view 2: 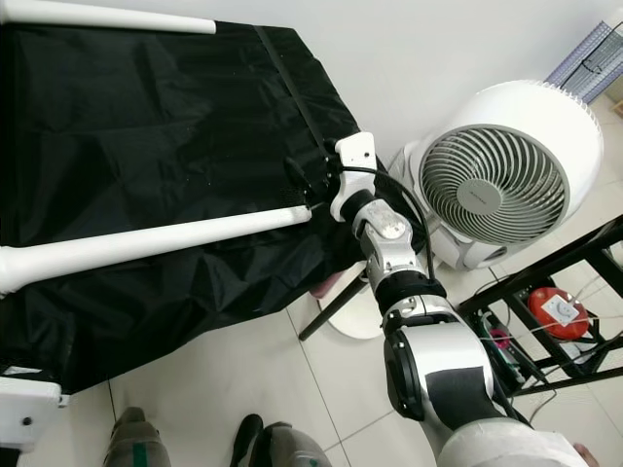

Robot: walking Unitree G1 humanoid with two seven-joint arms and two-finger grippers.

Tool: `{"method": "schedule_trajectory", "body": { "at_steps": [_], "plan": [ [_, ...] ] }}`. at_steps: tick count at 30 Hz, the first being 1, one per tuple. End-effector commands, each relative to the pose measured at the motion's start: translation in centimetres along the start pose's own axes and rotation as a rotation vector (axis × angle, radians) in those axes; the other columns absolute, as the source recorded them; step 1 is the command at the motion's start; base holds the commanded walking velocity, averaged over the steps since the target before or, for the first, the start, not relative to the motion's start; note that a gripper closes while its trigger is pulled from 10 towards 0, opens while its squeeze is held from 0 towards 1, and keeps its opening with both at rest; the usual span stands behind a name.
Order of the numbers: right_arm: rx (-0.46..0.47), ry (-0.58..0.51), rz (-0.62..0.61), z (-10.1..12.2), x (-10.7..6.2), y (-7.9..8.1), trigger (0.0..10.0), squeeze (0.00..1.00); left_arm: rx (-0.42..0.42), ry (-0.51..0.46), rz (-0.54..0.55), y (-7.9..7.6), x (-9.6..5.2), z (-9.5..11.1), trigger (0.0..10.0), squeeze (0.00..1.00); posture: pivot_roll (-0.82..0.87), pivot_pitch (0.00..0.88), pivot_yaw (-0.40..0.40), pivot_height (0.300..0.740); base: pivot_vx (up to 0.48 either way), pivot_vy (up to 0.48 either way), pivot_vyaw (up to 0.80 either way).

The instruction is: Building children table

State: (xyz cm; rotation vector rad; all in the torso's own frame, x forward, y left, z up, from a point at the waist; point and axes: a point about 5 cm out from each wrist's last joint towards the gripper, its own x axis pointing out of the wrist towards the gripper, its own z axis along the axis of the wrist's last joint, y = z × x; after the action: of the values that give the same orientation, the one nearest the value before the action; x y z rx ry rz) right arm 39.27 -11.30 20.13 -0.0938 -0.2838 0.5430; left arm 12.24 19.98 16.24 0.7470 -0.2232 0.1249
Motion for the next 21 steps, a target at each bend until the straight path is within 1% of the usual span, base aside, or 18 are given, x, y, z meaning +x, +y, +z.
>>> {"method": "schedule_trajectory", "body": {
  "at_steps": [1, 2, 3, 4, 5, 6, 7, 8, 9, 10, 12, 14, 16, 17, 18, 19, 20, 21],
  "plan": [
    [0.000, 0.039, -0.065, -1.9, -1.4, -0.1, 10.0, 0.00, -0.030, 0.033, 0.105, -1.3, 0.7, -2.1, 10.0, 0.00, 0.37, 0.067, -0.182, 0.740, 0.000, 0.000, 0.00],
    [0.000, 0.039, -0.065, -1.9, -1.4, -0.1, 10.0, 0.00, -0.030, 0.033, 0.105, -1.3, 0.7, -2.1, 10.0, 0.00, 0.37, 0.067, -0.182, 0.740, 0.000, 0.000, 0.00],
    [-0.003, 0.042, -0.103, -2.5, -1.8, 0.0, 10.0, 0.00, -0.041, 0.020, 0.075, -2.3, 1.6, -2.7, 10.0, 0.00, 0.36, 0.045, -0.171, 0.740, 0.000, 0.000, 0.00],
    [-0.003, 0.042, -0.103, -2.5, -1.8, 0.0, 10.0, 0.00, -0.041, 0.020, 0.075, -2.3, 1.6, -2.7, 10.0, 0.00, 0.36, 0.045, -0.171, 0.740, 0.000, 0.000, 0.00],
    [-0.006, 0.043, -0.128, -2.8, -2.2, 0.0, 10.0, 0.00, -0.046, 0.009, 0.056, -2.8, 2.1, -3.1, 10.0, 0.00, 0.35, 0.037, -0.168, 0.740, 0.000, 0.000, 0.00],
    [-0.006, 0.043, -0.128, -2.8, -2.2, 0.0, 10.0, 0.00, -0.046, 0.009, 0.056, -2.8, 2.1, -3.1, 10.0, 0.00, 0.35, 0.037, -0.168, 0.740, 0.000, 0.000, 0.00],
    [-0.008, 0.041, -0.167, -3.3, -2.6, 0.1, 10.0, 0.00, -0.056, -0.004, 0.042, -3.3, 2.9, -3.4, 10.0, 0.00, 0.33, 0.000, -0.145, 0.740, 0.000, 0.000, 0.00],
    [-0.006, 0.039, -0.198, -3.8, -3.2, 0.3, 10.0, 0.00, -0.061, -0.010, 0.028, -3.6, 3.6, -3.8, 10.0, 0.00, 0.31, 0.000, -0.125, 0.740, 0.000, 0.000, 0.00],
    [-0.006, 0.039, -0.198, -3.8, -3.2, 0.3, 10.0, 0.00, -0.061, -0.010, 0.028, -3.6, 3.6, -3.8, 10.0, 0.00, 0.31, 0.000, -0.125, 0.740, 0.000, 0.000, 0.00],
    [-0.007, 0.036, -0.215, -4.2, -3.7, 0.5, 10.0, 0.00, -0.080, -0.017, 0.023, -3.8, 4.3, -4.0, 10.0, 0.00, 0.31, 0.000, -0.121, 0.740, 0.000, 0.000, 0.00],
    [-0.007, 0.036, -0.215, -4.2, -3.7, 0.5, 10.0, 0.00, -0.080, -0.017, 0.023, -3.8, 4.3, -4.0, 10.0, 0.00, 0.31, 0.000, -0.121, 0.740, 0.000, 0.000, 0.00],
    [0.003, 0.042, -0.266, -5.4, -5.2, 0.8, 10.0, 0.00, -0.170, -0.019, 0.006, -4.4, 5.5, -4.3, 10.0, 0.00, 0.28, 0.000, -0.093, 0.740, 0.000, 0.000, 0.00],
    [0.003, 0.042, -0.266, -5.4, -5.2, 0.8, 10.0, 0.00, -0.170, -0.019, 0.006, -4.4, 5.5, -4.3, 10.0, 0.00, 0.28, 0.000, -0.093, 0.740, 0.000, 0.000, 0.00],
    [0.018, 0.064, -0.315, -6.7, -6.7, 0.9, 10.0, 0.00, -0.249, 0.006, -0.022, -5.4, 6.2, -5.1, 10.0, 0.00, 0.26, 0.000, -0.081, 0.740, 0.000, 0.000, 0.00],
    [0.018, 0.064, -0.315, -6.7, -6.7, 0.9, 10.0, 0.00, -0.249, 0.006, -0.022, -5.4, 6.2, -5.1, 10.0, 0.00, 0.26, 0.000, -0.081, 0.740, 0.000, 0.000, 0.00],
    [0.018, 0.090, -0.334, -7.5, -7.6, 1.1, 10.0, 0.00, -0.277, 0.032, -0.046, -6.1, 6.4, -5.8, 10.0, 0.00, 0.25, 0.000, -0.078, 0.740, 0.000, 0.000, 0.00],
    [0.018, 0.090, -0.334, -7.5, -7.6, 1.1, 10.0, 0.00, -0.277, 0.032, -0.046, -6.1, 6.4, -5.8, 10.0, 0.00, 0.25, 0.000, -0.078, 0.740, 0.000, 0.000, 0.00],
    [0.017, 0.110, -0.350, -8.2, -8.4, 1.3, 10.0, 0.00, -0.284, 0.046, -0.069, -6.8, 6.5, -6.4, 10.0, 0.00, 0.25, 0.000, -0.078, 0.740, 0.000, 0.000, 0.00]
  ]
}}
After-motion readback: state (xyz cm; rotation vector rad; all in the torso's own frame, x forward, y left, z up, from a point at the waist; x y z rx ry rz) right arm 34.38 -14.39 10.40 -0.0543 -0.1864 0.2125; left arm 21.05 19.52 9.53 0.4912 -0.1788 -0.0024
